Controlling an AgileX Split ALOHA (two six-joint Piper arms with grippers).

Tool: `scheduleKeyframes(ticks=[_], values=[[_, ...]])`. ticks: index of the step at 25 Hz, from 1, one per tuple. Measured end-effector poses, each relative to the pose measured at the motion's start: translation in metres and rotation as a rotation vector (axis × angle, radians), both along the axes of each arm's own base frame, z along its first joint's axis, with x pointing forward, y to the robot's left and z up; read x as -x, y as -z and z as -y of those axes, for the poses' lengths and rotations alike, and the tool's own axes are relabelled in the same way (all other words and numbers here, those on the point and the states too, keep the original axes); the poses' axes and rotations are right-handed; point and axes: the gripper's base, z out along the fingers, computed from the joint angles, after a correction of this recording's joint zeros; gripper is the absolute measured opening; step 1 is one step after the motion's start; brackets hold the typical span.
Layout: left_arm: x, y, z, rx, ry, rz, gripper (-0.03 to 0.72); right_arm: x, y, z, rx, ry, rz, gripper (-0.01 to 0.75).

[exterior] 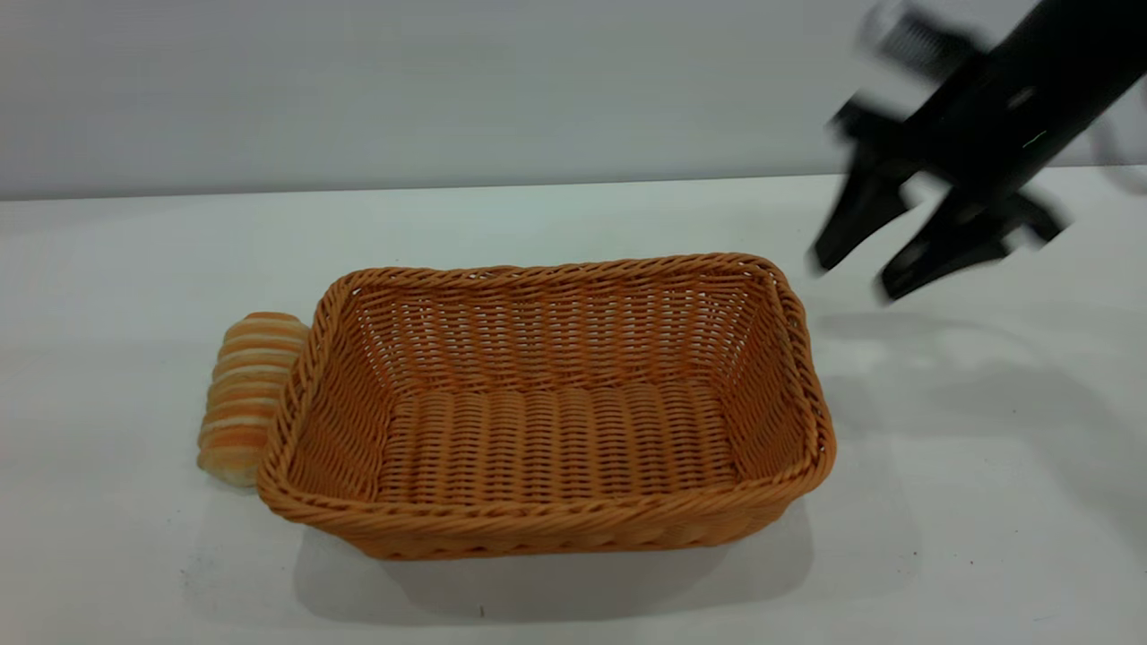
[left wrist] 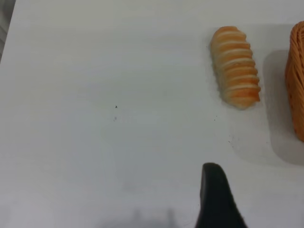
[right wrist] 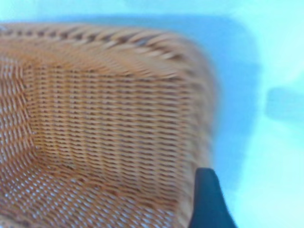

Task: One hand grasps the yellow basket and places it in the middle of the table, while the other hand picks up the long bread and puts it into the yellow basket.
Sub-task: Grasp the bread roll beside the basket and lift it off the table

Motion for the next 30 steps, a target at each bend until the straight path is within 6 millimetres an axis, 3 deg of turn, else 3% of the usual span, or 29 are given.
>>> scheduleKeyframes(ticks=[3,6,12,19,25,30], values=[[0.000,0.000,0.000,0.004,0.000,0.001,0.492,0.005,-0.027,0.030,0.065,-0.021,0.045,0.534],[-0.004,-0.001,0.002,0.025,0.006,0.026,0.492,0.017,-0.048,0.047,0.214,-0.083,0.066,0.522],[-0.042,0.014,0.008,0.061,0.026,-0.102,0.492,0.066,-0.086,0.065,0.496,-0.083,0.064,0.519],[-0.111,0.063,0.014,0.086,0.018,-0.286,0.492,0.123,-0.133,0.069,0.531,-0.017,0.167,0.519],[-0.164,0.120,0.018,0.112,0.000,-0.322,0.492,0.132,-0.144,0.069,0.530,-0.007,0.201,0.519],[-0.193,0.166,0.025,0.128,-0.008,-0.336,0.483,0.132,-0.144,0.068,0.517,-0.003,0.198,0.517]])
